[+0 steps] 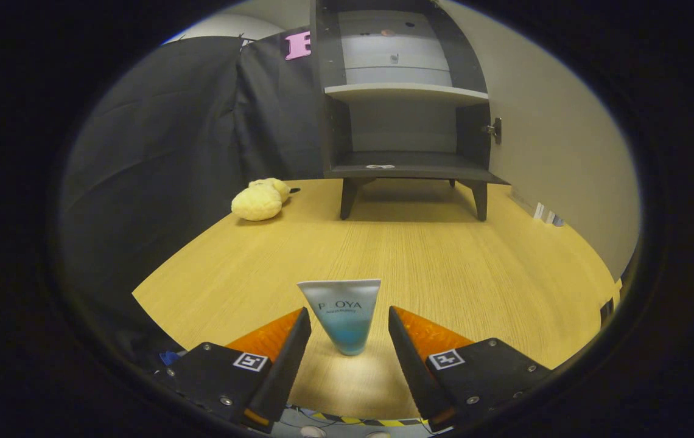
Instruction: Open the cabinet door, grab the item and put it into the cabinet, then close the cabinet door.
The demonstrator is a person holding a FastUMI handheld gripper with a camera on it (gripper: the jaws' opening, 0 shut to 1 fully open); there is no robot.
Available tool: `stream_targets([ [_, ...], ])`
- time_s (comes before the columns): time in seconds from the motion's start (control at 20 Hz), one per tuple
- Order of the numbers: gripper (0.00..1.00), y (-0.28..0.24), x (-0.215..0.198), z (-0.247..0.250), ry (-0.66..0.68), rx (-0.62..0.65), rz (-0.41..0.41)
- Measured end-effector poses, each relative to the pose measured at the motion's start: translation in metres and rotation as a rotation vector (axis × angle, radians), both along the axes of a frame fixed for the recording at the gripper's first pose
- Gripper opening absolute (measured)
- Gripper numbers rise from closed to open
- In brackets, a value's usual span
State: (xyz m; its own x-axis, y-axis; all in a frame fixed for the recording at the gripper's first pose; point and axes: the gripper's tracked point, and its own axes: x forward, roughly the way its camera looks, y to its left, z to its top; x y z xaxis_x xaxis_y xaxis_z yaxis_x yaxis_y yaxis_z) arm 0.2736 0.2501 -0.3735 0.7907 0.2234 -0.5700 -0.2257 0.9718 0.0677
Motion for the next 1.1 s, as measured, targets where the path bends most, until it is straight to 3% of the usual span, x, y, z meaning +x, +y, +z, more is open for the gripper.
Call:
stream_targets([
  [0.05,0.78,0.001,0.0,-0.002,0.005,-0.001,0.005],
  [0.2,0.55,0.005,0.001,-0.003,0.011,-0.002,0.022],
  [0.3,0.52,0.008,0.002,0.0,0.011,0.003,0.034],
  [0.65,0.52,0.005,0.03,0.059,-0.07,0.004,0.047],
  [1.1,0.52,-0.007,0.093,0.18,-0.206,0.035,0.03],
])
